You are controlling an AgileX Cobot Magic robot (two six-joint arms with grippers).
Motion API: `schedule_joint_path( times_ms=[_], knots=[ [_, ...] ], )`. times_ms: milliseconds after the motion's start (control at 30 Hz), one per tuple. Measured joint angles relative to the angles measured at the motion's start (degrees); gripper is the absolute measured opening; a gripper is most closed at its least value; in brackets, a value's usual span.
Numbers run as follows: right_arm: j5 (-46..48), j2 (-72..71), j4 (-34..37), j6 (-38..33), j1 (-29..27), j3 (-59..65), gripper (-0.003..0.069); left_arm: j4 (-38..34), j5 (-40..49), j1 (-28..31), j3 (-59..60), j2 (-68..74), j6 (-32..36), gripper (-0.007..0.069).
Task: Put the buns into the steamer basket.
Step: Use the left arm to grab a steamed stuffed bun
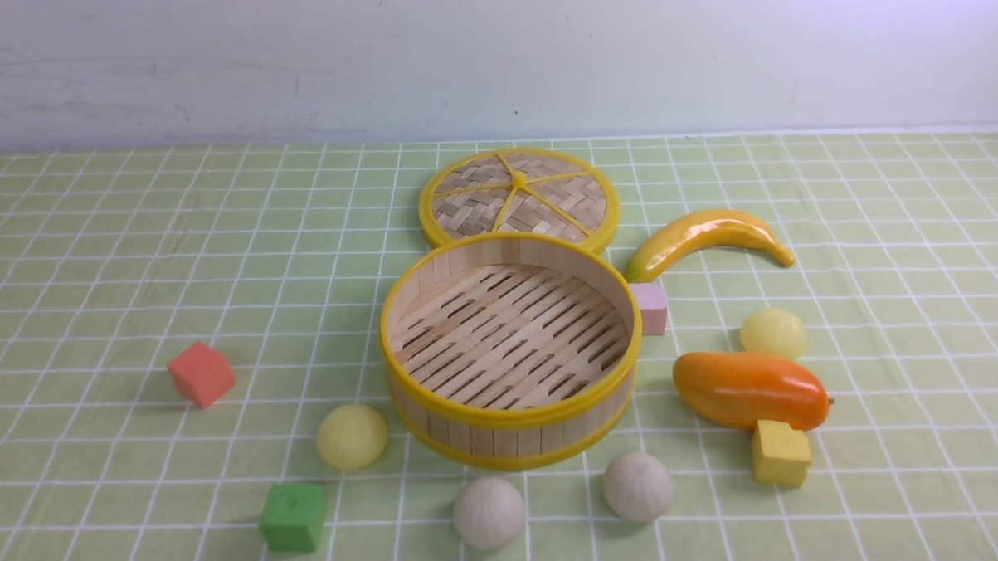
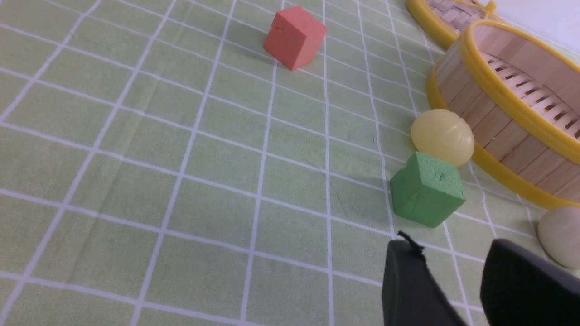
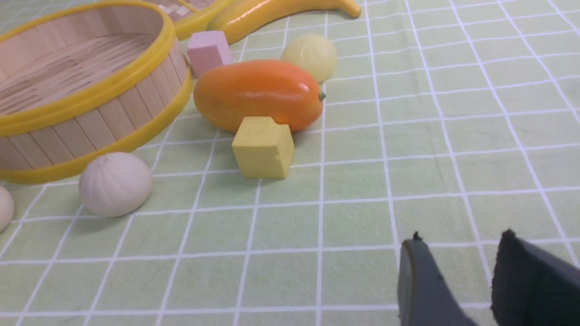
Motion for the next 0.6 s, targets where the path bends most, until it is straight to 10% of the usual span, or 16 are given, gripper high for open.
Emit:
schedule_joint_path(
  times_ms=[600],
  knots=[
    [0.0, 0.0, 0.0, 0.0, 0.0, 0.0, 0.0239, 1.4, -2.3, 0.0, 0.0, 0.0, 0.0, 0.0238]
  ],
)
